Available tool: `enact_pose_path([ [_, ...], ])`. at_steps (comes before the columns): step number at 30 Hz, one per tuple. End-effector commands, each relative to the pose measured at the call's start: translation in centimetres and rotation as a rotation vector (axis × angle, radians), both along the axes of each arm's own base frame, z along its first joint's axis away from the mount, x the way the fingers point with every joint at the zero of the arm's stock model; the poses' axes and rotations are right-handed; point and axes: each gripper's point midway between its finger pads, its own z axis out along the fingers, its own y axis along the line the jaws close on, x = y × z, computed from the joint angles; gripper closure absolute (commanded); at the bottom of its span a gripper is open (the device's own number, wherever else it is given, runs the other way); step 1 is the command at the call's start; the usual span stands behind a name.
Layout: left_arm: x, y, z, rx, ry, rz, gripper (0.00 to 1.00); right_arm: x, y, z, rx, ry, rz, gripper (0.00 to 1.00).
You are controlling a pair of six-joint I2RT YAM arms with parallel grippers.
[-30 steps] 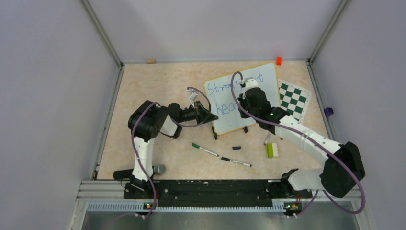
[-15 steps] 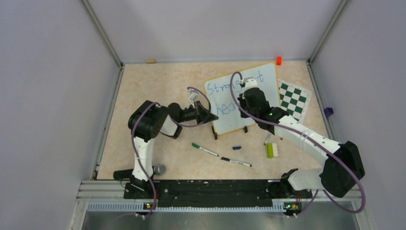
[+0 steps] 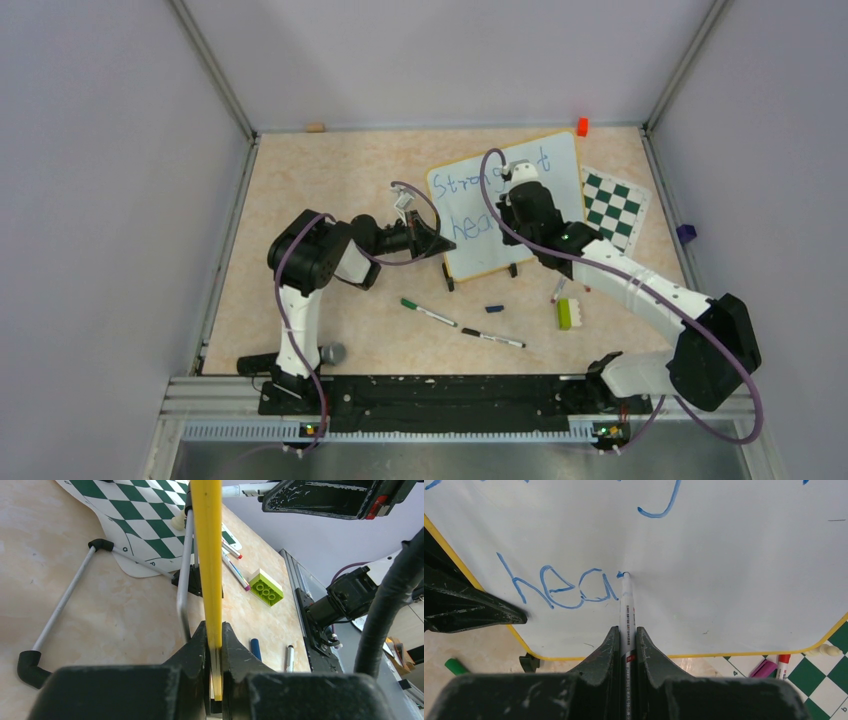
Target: Write a sentence on the whiteboard
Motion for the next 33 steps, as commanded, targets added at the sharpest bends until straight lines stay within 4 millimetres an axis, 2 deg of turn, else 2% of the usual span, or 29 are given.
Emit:
enact_pose_path([
  [1,-3.0,-0.8,0.2,0.000,-0.138,-0.163,1.00,0.3,0.3,1.0,0.001,-0.010,0.001,1.00],
  [9,-3.1,-0.7,0.1,0.001,-0.137,-0.163,1.00,-0.8,0.1,-0.4,0.000,0.032,0.024,1.00],
  [26,-3.1,-0.8,0.1,0.001,-0.137,-0.165,1.00,-2.1,-0.3,-1.6,-0.001,0.066,0.037,1.00],
  [33,-3.1,-0.8,0.1,0.000,-0.138,-0.167,1.00,-1.6,-0.2,-0.9,0.003,0.050,0.028,1.00],
])
